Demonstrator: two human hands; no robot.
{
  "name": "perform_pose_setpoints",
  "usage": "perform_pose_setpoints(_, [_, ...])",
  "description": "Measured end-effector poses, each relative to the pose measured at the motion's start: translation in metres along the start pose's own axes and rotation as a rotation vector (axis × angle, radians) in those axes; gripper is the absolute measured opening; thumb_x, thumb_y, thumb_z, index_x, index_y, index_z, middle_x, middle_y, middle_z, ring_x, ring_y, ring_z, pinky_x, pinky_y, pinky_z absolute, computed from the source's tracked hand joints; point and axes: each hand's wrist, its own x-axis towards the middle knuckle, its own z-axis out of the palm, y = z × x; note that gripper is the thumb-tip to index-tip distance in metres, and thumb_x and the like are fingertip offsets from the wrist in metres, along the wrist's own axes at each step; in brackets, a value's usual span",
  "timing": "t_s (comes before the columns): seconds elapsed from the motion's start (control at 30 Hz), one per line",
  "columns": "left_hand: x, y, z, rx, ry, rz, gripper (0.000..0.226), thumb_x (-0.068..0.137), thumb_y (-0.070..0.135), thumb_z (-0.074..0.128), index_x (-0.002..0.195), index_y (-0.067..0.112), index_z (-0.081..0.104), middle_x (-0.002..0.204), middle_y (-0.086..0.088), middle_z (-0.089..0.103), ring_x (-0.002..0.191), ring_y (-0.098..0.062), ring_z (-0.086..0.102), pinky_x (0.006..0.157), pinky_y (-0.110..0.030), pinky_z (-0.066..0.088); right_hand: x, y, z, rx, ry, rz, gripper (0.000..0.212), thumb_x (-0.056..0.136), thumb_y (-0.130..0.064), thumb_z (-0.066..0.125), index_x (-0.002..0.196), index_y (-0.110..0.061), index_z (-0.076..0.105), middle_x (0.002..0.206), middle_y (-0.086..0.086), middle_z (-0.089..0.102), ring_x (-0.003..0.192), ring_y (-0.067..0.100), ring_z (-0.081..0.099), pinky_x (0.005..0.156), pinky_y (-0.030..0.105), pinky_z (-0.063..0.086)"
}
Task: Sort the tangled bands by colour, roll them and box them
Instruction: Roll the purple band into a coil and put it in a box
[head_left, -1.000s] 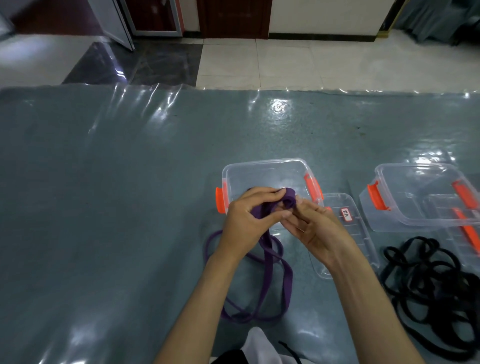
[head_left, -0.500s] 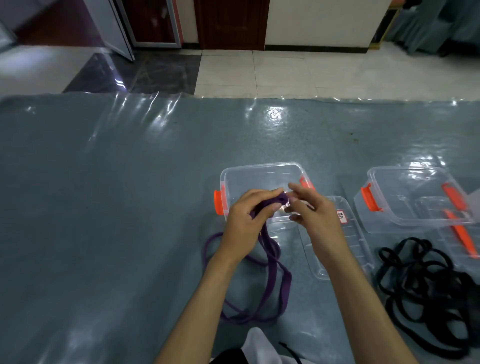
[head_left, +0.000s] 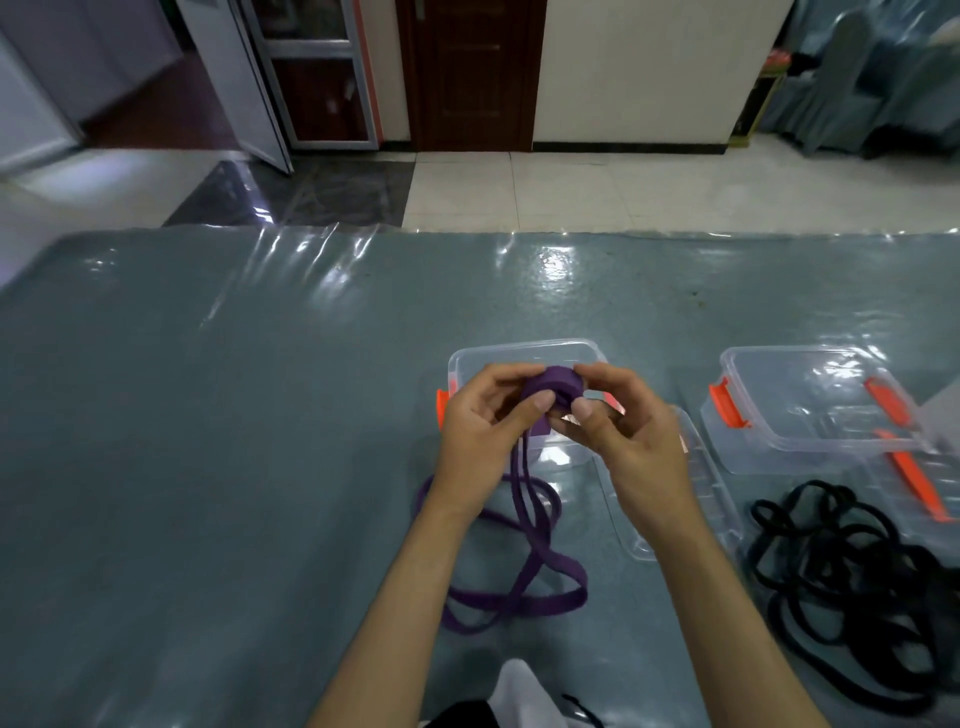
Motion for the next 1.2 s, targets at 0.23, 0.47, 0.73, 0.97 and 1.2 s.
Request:
perform_pose_setpoints(0.23, [-0.017,0.020,0.010,-0.098,0.107,0.099,0.027,0.082,0.009,0.086,0.100,0.027,0.078,0.111,-0.008,0.079,0.108,-0.025,0.076,0.092,-0.027,0.058,-0.012,-0.021,0.004,-0.194,0.020,-0.044,0.027,0.084,-0.010,0.088,0.095,-0.032,0.076,0.106,-0.002,0.080,0.105,0.019,0.076,0.090,0.043,0.063])
perform_pose_setpoints(0.47, [-0.026,0.027,0.020,-0.001,0.112,0.158,0.013,0.091,0.000,0.077,0.102,0.006,0.079,0.110,-0.005,0.078,0.110,-0.025,0.074,0.099,-0.040,0.058,-0.026,-0.027,0.010,-0.067,0.074,-0.125,0.038,0.082,-0.011,0.089,0.113,-0.026,0.073,0.102,0.005,0.079,0.090,0.024,0.080,0.083,0.026,0.061])
perform_pose_setpoints(0.73, [-0.030,0.034,0.012,0.267,-0.025,0.194,0.024,0.094,0.010,0.077,0.117,0.011,0.080,0.111,-0.001,0.076,0.109,-0.023,0.073,0.099,-0.036,0.058,-0.031,-0.020,0.006,-0.028,0.133,-0.065,0.021,0.078,-0.019,0.088,0.095,-0.017,0.075,0.107,0.007,0.080,0.101,0.022,0.077,0.087,0.032,0.061])
perform_pose_setpoints(0.97, [-0.034,0.029,0.014,0.183,0.037,0.115,0.017,0.085,0.006,0.085,0.101,0.011,0.079,0.100,0.004,0.081,0.096,-0.014,0.078,0.088,-0.025,0.061,-0.026,-0.024,-0.004,-0.106,0.127,-0.095,0.027,0.083,-0.021,0.084,0.104,-0.010,0.071,0.100,0.010,0.078,0.098,0.030,0.075,0.085,0.043,0.064])
perform_pose_setpoints(1.2, [-0.024,0.026,0.007,0.242,-0.046,0.090,0.033,0.086,0.010,0.084,0.115,0.022,0.080,0.112,-0.001,0.074,0.108,-0.019,0.072,0.100,-0.037,0.059,-0.020,-0.021,-0.005,-0.070,0.066,-0.096,0.028,0.097,-0.020,0.075,0.124,-0.015,0.068,0.113,0.013,0.074,0.107,0.036,0.073,0.086,0.046,0.065])
